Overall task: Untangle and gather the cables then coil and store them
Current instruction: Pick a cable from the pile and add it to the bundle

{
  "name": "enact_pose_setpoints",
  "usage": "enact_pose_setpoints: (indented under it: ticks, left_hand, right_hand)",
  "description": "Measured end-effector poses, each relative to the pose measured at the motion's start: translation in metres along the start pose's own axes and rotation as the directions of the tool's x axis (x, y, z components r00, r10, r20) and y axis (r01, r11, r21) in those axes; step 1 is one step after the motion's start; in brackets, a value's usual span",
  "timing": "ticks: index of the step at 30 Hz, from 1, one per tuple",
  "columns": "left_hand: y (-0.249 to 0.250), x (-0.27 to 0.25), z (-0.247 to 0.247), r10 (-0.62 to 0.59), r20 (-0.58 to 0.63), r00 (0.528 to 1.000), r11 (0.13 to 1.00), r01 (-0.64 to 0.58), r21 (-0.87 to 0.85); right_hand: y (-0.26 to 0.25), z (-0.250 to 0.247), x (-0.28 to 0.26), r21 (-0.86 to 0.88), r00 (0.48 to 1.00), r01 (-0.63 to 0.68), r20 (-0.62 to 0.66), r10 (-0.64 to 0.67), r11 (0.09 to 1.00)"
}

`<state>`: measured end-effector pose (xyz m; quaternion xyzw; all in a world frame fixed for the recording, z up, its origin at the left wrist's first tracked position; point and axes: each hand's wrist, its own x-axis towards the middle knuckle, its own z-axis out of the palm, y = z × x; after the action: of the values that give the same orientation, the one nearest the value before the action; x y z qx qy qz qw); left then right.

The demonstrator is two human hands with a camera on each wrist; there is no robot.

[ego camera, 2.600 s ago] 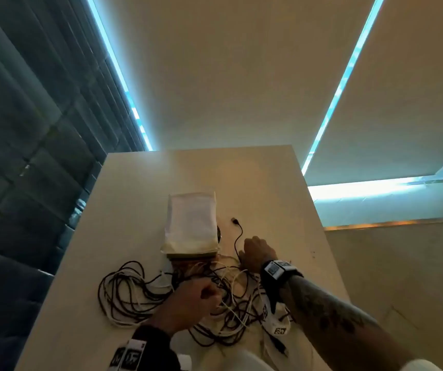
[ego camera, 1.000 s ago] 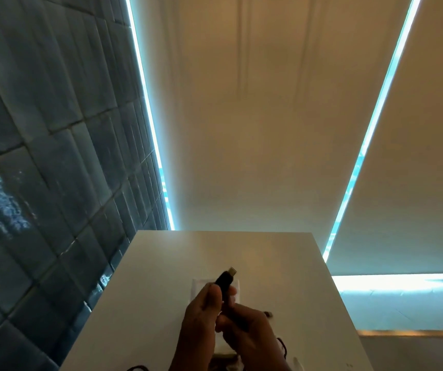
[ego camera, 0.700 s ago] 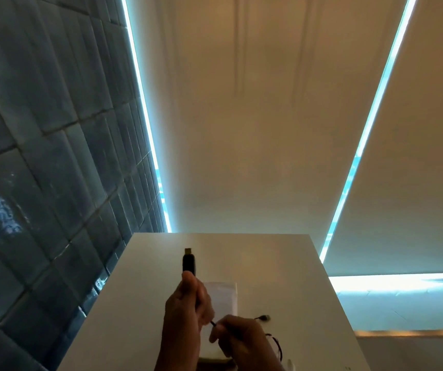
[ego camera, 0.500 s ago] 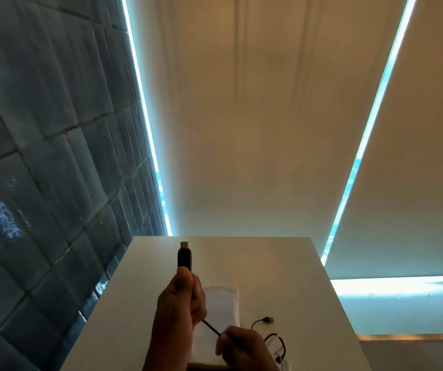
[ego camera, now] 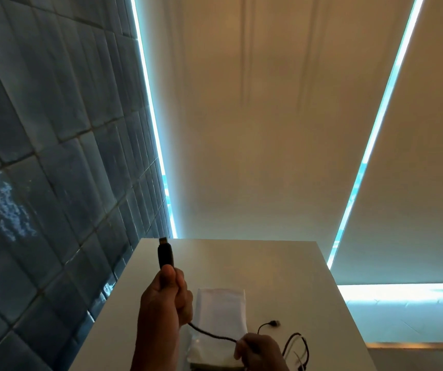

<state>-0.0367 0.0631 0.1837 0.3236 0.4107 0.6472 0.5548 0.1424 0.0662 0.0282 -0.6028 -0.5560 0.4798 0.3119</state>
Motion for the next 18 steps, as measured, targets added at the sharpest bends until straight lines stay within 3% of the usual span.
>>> enact_pose_setpoints:
  ticks: [4, 8, 14, 18]
  left_hand:
    - [-0.016, 0.002, -0.009, -0.098, -0.089, 0.991, 0.995, 0.101, 0.025]
    - [-0.032, 0.0, -0.014, -0.186, -0.122, 0.975, 0.978, 0.196, 0.077]
    - [-0.039, -0.004, -0.014, -0.263, -0.077, 0.962, 0.933, 0.274, 0.234]
    - [-0.029, -0.008, -0.005, -0.361, 0.022, 0.932, 0.931, 0.36, 0.061]
  right_hand:
    - [-0.022, -0.002, -0.004, 0.085, 0.999, 0.046, -0.03, -0.043, 0.995]
    - [-0.057, -0.005, -0.014, 0.281, 0.993, 0.116, -0.063, -0.102, 0.953]
    - [-0.089, -0.006, -0.035, 0.401, 0.97, 0.202, 0.041, -0.238, 0.894]
    - [-0.095, -0.004, -0.044, 0.391, 0.944, 0.255, 0.098, -0.316, 0.884]
